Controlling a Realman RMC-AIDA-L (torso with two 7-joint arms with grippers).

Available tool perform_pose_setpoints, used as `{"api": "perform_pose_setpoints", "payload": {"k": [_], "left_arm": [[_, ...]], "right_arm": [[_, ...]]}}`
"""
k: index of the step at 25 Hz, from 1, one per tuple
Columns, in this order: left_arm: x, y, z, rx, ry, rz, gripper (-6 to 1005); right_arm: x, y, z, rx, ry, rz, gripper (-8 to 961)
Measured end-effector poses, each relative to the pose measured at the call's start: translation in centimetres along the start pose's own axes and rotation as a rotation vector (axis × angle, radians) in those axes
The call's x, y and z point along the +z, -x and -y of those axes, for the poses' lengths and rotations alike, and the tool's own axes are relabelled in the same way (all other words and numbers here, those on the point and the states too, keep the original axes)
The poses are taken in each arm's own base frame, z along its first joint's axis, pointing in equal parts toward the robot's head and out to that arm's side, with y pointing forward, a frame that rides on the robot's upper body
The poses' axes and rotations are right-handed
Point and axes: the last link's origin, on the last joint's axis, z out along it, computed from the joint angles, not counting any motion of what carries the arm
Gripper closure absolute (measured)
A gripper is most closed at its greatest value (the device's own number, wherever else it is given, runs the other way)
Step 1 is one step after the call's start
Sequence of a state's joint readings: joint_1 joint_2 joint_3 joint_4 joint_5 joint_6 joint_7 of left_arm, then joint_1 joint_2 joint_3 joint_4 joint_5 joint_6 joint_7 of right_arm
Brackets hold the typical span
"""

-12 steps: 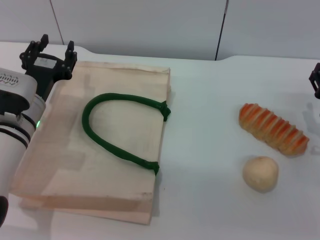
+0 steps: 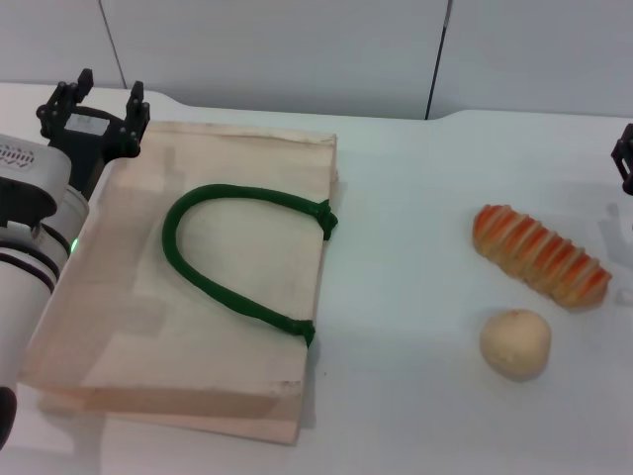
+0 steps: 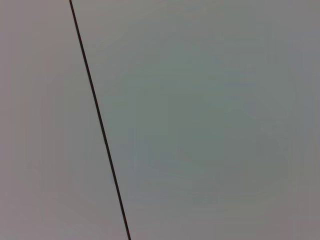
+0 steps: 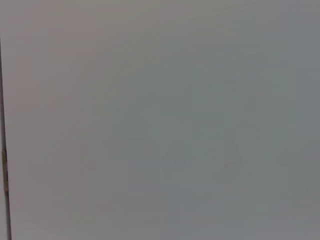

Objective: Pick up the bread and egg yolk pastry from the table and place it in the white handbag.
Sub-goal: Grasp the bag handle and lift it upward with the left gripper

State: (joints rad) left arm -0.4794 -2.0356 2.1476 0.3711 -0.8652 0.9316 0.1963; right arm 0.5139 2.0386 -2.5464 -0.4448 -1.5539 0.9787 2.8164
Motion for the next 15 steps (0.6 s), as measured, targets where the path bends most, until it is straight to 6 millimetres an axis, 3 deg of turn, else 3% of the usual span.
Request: {"api": "perform_pose_setpoints", "payload": {"k": [15], "left_arm": [[0.21,-0.11,-0.2,-0.002,0.007,0.002,431]], "right_arm": [[0.05,0.04,0.09,-0.003,-0.001,0.002,151]]}}
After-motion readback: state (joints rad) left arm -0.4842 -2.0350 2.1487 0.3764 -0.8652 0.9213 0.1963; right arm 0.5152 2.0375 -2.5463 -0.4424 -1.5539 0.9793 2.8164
